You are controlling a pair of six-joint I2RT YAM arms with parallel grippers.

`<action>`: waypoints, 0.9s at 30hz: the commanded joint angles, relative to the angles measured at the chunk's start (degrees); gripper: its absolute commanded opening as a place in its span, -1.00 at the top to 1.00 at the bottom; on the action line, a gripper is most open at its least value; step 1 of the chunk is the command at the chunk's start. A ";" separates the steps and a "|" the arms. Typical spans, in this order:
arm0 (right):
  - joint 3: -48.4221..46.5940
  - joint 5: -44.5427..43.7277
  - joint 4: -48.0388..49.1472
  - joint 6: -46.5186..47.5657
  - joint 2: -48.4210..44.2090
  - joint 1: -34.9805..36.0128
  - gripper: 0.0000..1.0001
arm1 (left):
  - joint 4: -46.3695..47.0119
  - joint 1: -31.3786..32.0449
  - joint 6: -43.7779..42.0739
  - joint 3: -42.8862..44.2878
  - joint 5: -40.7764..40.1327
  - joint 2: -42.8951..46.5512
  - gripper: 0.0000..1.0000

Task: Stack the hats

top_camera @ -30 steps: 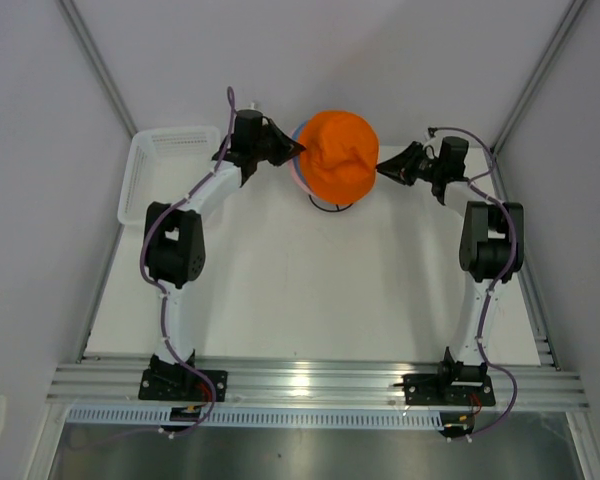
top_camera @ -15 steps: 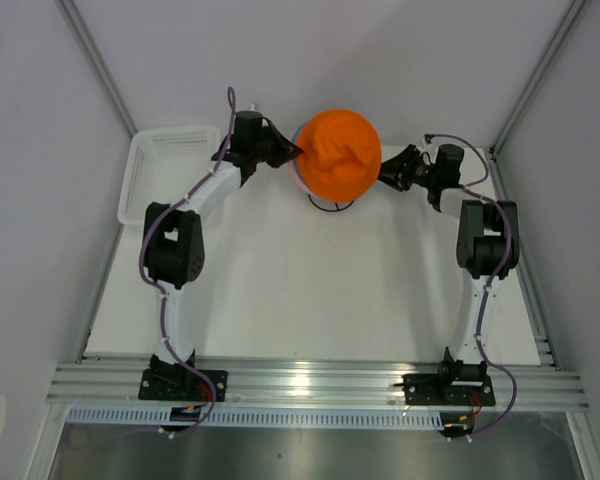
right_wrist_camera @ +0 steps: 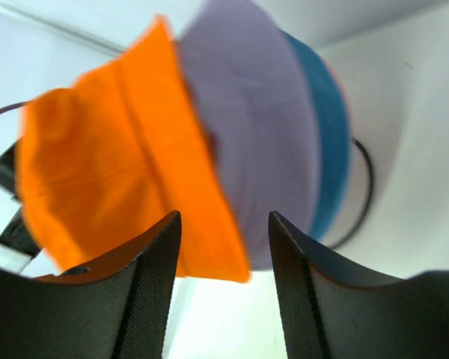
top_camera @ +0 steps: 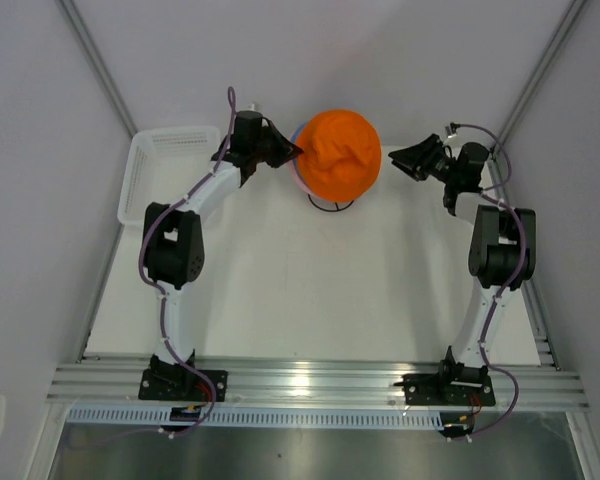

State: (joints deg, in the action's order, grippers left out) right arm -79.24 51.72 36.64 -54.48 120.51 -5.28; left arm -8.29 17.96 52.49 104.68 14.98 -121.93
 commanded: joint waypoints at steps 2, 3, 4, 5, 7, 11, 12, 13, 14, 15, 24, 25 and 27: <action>-2.22 2.15 12.32 -3.45 -2.30 1.67 -0.19 | -0.76 -0.29 -0.98 -0.45 -0.57 3.54 0.99; -3.45 2.41 10.66 -1.27 -1.86 2.81 -0.20 | -0.76 -0.29 -0.99 -0.71 -0.66 3.54 0.99; -6.07 2.07 6.12 0.23 -0.99 3.43 -0.21 | -0.67 -0.29 -0.99 -0.45 -0.57 3.54 0.99; -7.32 1.80 4.16 1.73 -0.46 3.95 -0.21 | -0.58 -0.29 -0.90 -0.36 -0.48 3.54 0.99; -10.12 0.58 -1.71 6.12 0.95 5.10 -0.26 | -0.23 -0.20 -0.81 -0.27 -0.22 3.54 0.99; -12.07 -1.27 -7.64 11.23 2.71 5.10 -0.36 | -0.40 -0.29 -1.16 0.78 0.22 3.28 0.99; -11.99 -1.54 -7.90 11.67 2.89 5.10 -0.39 | -0.75 -0.29 -1.34 0.96 0.31 3.10 0.99; -11.90 -1.71 -8.51 12.37 3.06 5.10 -0.40 | -0.76 -0.20 -1.51 1.40 0.40 3.10 0.99; -11.81 -1.98 -8.69 12.55 3.15 5.10 -0.40 | -0.85 -0.29 -1.69 1.49 0.57 3.01 0.99; -11.81 -1.98 -8.69 12.82 3.24 5.10 -0.40 | -0.76 -0.29 -1.78 1.40 0.66 3.01 0.99; -14.88 -1.11 -11.68 14.67 4.64 4.84 -0.37 | -0.06 -0.29 -1.86 1.66 1.10 2.49 0.99; -14.98 -0.66 -10.55 14.05 4.91 4.84 -0.33 | -0.05 -0.20 -1.69 1.75 1.19 2.49 0.99; -14.71 -0.13 -8.97 12.21 5.35 5.10 -0.08 | -0.14 -0.29 -1.69 1.93 1.19 2.40 0.99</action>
State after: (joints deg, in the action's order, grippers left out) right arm -91.66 50.52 24.99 -41.58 124.68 -0.38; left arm -8.29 17.96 51.96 104.68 15.42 -121.93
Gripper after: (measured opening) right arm 0.575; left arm 0.019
